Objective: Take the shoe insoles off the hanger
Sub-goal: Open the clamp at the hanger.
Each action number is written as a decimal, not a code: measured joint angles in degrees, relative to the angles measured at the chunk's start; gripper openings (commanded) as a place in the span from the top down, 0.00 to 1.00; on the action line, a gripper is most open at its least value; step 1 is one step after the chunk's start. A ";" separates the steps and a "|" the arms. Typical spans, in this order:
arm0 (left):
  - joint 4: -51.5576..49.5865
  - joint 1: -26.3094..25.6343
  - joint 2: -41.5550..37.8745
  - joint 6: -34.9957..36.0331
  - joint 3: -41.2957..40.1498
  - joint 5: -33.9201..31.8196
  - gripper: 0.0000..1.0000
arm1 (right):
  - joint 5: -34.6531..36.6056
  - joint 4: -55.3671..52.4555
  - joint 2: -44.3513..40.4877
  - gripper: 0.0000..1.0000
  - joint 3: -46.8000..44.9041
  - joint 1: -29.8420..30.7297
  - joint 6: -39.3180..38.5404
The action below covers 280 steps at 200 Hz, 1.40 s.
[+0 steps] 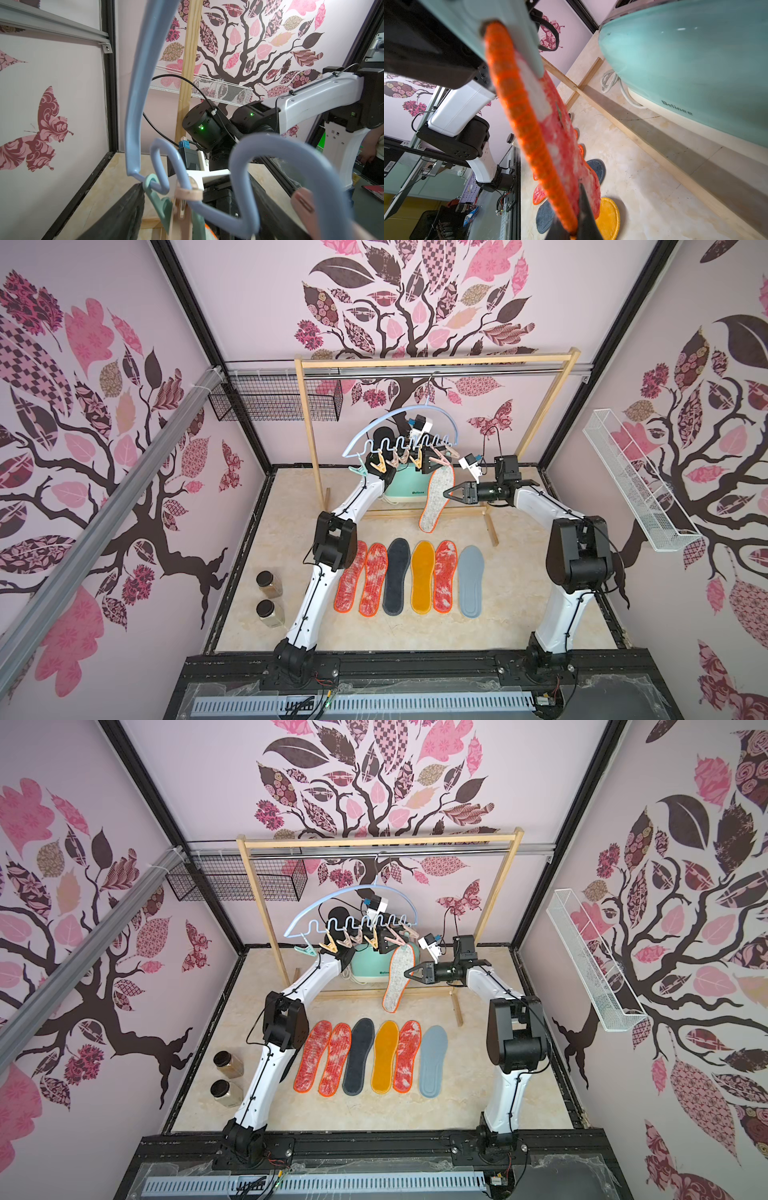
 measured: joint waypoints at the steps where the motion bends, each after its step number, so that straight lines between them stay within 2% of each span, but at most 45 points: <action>1: -0.02 0.00 0.00 0.00 0.00 0.00 0.23 | 0.00 -0.07 0.00 1.00 0.02 0.00 -0.02; 54: -2.08 -0.33 0.31 0.76 0.76 0.22 0.40 | -0.35 -1.31 0.00 1.00 0.20 0.20 -1.31; 91: -2.67 -0.28 0.33 0.76 0.79 0.15 0.59 | -0.35 -2.14 0.00 1.00 0.20 0.44 -1.53; 111: -2.78 -0.31 0.44 0.20 0.79 0.31 0.76 | -0.33 -2.34 0.00 1.00 0.37 0.42 -1.68; 134: -2.49 -0.31 0.59 -0.68 0.79 -0.20 0.89 | -0.28 -3.13 0.00 1.00 0.98 0.50 -1.86; 156: -2.32 -0.28 0.59 -0.72 0.79 -0.63 0.96 | -0.26 -3.43 0.00 1.00 1.25 0.68 -1.90; 196: -2.25 -0.31 0.59 -0.94 0.76 -1.03 0.97 | 1.01 -3.45 0.00 1.00 1.25 0.70 -1.88; 229: -0.92 -0.09 0.26 -0.83 -1.25 -2.69 0.96 | 6.40 -1.33 -0.09 1.00 0.20 0.74 0.09; 257: 0.28 0.46 -0.15 -0.83 -3.10 -4.42 0.92 | 10.84 5.07 -2.14 1.00 -6.93 0.79 4.94; 280: 0.37 0.98 -0.66 -0.83 -3.63 -5.38 0.83 | 13.81 10.23 -5.79 1.00 -13.60 1.03 9.51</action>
